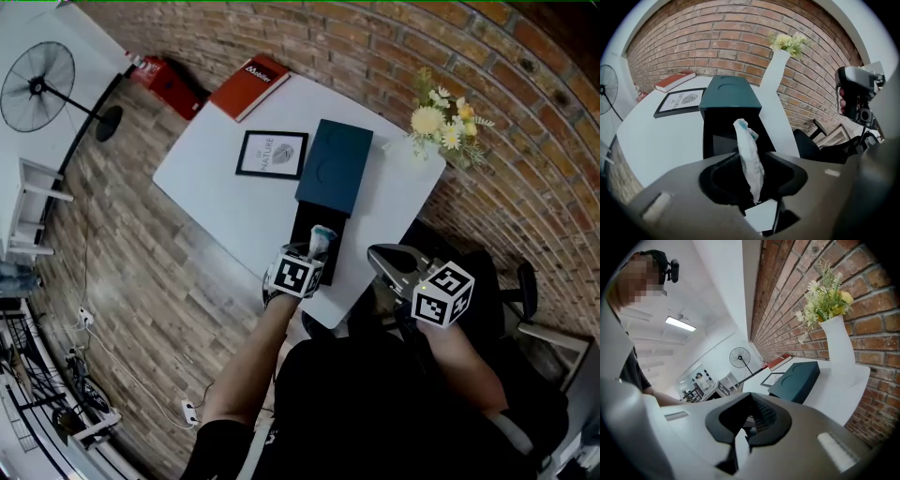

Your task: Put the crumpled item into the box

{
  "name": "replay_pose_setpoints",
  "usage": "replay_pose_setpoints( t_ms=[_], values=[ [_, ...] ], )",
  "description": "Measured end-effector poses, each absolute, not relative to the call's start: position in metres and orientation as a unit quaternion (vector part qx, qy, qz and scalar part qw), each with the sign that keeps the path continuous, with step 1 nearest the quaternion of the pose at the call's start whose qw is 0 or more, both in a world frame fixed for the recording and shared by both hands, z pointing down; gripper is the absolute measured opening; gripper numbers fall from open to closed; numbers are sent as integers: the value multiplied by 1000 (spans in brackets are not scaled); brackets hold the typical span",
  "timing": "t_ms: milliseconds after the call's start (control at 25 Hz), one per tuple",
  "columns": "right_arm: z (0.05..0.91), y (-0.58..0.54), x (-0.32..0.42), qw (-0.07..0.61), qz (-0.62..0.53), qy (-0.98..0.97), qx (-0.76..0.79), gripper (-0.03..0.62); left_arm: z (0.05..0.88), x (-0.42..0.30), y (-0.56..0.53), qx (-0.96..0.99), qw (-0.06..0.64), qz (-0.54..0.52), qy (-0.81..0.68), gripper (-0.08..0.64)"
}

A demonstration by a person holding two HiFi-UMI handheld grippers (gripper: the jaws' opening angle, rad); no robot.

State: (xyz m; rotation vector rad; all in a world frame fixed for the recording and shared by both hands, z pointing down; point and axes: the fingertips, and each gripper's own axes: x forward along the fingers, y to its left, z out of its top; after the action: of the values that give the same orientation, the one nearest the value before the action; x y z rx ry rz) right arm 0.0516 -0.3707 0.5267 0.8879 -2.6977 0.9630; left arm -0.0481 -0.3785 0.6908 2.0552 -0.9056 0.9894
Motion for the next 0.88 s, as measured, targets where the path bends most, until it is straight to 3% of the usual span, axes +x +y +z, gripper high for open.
replay_pose_setpoints(
  t_ms=[280,880],
  values=[
    [517,-371,47,70,316,-901,289,0,685,-77,-382,771,296,420,-375,235],
    [482,-381,1,69,265,-926,260,0,603,-132,-411,797,212,363,-434,225]
  ],
)
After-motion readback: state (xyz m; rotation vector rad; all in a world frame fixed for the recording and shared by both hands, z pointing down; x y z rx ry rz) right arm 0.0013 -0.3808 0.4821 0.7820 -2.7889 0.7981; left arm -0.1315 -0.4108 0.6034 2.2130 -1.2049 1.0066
